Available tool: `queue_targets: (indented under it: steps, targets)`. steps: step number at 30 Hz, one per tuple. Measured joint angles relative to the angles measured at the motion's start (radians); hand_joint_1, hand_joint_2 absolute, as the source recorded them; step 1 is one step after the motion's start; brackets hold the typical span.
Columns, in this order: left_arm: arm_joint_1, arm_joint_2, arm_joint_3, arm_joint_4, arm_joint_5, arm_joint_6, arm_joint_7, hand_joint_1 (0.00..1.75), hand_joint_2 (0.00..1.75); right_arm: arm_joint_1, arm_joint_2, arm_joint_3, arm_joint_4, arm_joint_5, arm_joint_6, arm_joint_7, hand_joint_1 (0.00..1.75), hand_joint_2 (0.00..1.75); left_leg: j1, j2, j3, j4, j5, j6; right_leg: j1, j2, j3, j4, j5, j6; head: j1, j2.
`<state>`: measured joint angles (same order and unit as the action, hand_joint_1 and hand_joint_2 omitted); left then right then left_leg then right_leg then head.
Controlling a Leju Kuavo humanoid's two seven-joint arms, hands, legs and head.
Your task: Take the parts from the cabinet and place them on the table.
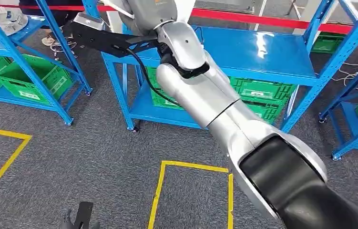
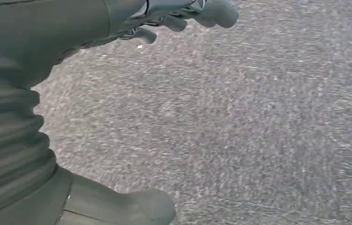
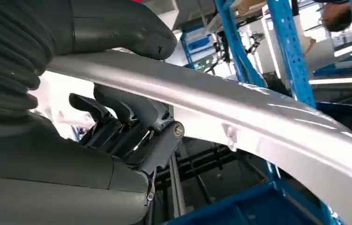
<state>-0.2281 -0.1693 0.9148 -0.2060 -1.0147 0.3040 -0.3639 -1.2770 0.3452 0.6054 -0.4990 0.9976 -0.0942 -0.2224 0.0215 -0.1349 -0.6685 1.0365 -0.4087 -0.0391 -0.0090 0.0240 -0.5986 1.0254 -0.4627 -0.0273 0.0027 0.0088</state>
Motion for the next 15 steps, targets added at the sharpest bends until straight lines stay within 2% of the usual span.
queue_targets:
  steps: [1,2,3,4,5,6,7,8,9,10,11,13,15]
  targets:
    - [0.001,-0.006,0.000,0.002,0.000,0.000,-0.001,0.00,1.75,-0.001,0.006,0.002,0.001,0.000,0.000,0.000,1.75,1.75,-0.010,0.061,-0.009,0.024,-0.020,-0.002,0.001,-0.008,0.003,-0.006,0.002,-0.008,-0.009,0.000]
    - [-0.003,-0.002,0.000,0.002,0.000,0.000,0.000,0.00,1.75,-0.006,0.006,0.003,0.001,-0.001,-0.001,-0.001,1.75,1.75,-0.008,0.098,-0.035,0.078,-0.051,-0.007,0.002,-0.020,0.003,-0.006,0.003,-0.010,-0.018,0.000]
    - [-0.005,0.000,0.000,0.001,0.000,0.000,-0.001,0.00,1.75,-0.007,0.006,0.005,0.003,0.000,-0.001,0.000,1.75,1.75,-0.005,0.118,-0.068,0.150,-0.086,-0.012,0.002,-0.032,0.003,-0.005,0.002,-0.012,-0.020,0.000]
    - [-0.005,0.000,0.000,0.002,0.000,0.000,-0.001,0.00,1.75,-0.006,0.006,0.005,0.006,0.000,-0.002,-0.001,1.75,1.75,-0.002,0.124,-0.103,0.224,-0.117,-0.017,0.002,-0.047,0.003,-0.005,0.000,-0.013,-0.021,0.000]
    - [-0.002,0.000,0.000,0.002,-0.001,0.000,0.000,0.00,1.75,-0.002,0.006,0.007,0.010,0.001,-0.009,-0.008,1.75,1.75,0.000,0.127,-0.130,0.284,-0.133,-0.023,0.002,-0.062,0.003,-0.005,-0.001,-0.012,-0.021,0.000]
    - [0.000,0.001,0.000,0.002,-0.003,-0.003,0.001,0.00,1.75,0.002,0.006,0.007,0.012,0.001,-0.018,-0.018,1.75,1.75,0.004,0.129,-0.128,0.283,-0.121,-0.027,0.001,-0.075,0.003,-0.004,-0.002,-0.010,-0.022,0.000]
    - [0.001,0.003,0.000,0.002,-0.006,-0.007,0.003,0.00,1.75,0.003,0.006,0.008,0.014,0.002,-0.027,-0.027,1.75,1.75,0.007,0.133,-0.103,0.238,-0.092,-0.030,0.001,-0.086,0.003,-0.003,-0.004,-0.008,-0.022,0.000]
    - [0.002,0.005,0.000,0.002,-0.010,-0.008,0.005,0.00,1.75,0.004,0.006,0.008,0.015,0.006,-0.038,-0.040,1.75,1.75,0.009,0.142,-0.058,0.160,-0.053,-0.032,-0.001,-0.099,0.003,0.001,-0.007,-0.003,-0.022,0.000]
    - [0.002,0.006,-0.001,0.002,-0.014,-0.011,0.006,0.00,1.75,0.004,0.005,0.009,0.015,0.010,-0.046,-0.051,1.75,1.75,0.010,0.167,-0.007,0.069,-0.016,-0.034,-0.003,-0.110,0.003,0.007,-0.012,0.002,-0.023,0.000]
    - [0.001,0.006,-0.002,0.003,-0.021,-0.016,0.010,0.00,1.75,0.003,0.004,0.010,0.015,0.014,-0.054,-0.064,1.75,1.75,-0.001,0.222,0.023,0.008,-0.030,-0.035,0.002,-0.120,0.003,0.013,-0.018,0.011,-0.024,0.000]
    - [0.002,0.005,-0.004,0.003,-0.025,-0.019,0.013,0.00,1.75,0.004,-0.001,0.010,0.015,0.018,-0.058,-0.073,1.75,1.75,0.000,0.206,0.029,0.001,-0.020,-0.013,0.009,-0.127,0.001,0.019,-0.023,0.018,-0.026,0.000]
    - [0.012,0.006,-0.006,0.004,-0.035,-0.019,0.027,0.00,1.75,0.011,-0.011,0.016,0.012,0.023,-0.065,-0.095,1.75,1.75,-0.003,0.183,0.022,0.009,-0.019,0.002,0.014,-0.142,0.007,0.011,-0.018,0.026,-0.021,0.000]
    - [0.028,0.008,-0.010,0.005,-0.042,-0.019,0.045,0.00,1.75,0.026,-0.024,0.018,-0.011,0.025,-0.069,-0.106,1.75,1.75,0.001,0.156,0.025,0.005,-0.016,0.017,0.010,-0.161,0.013,0.009,-0.028,0.039,-0.018,0.000]
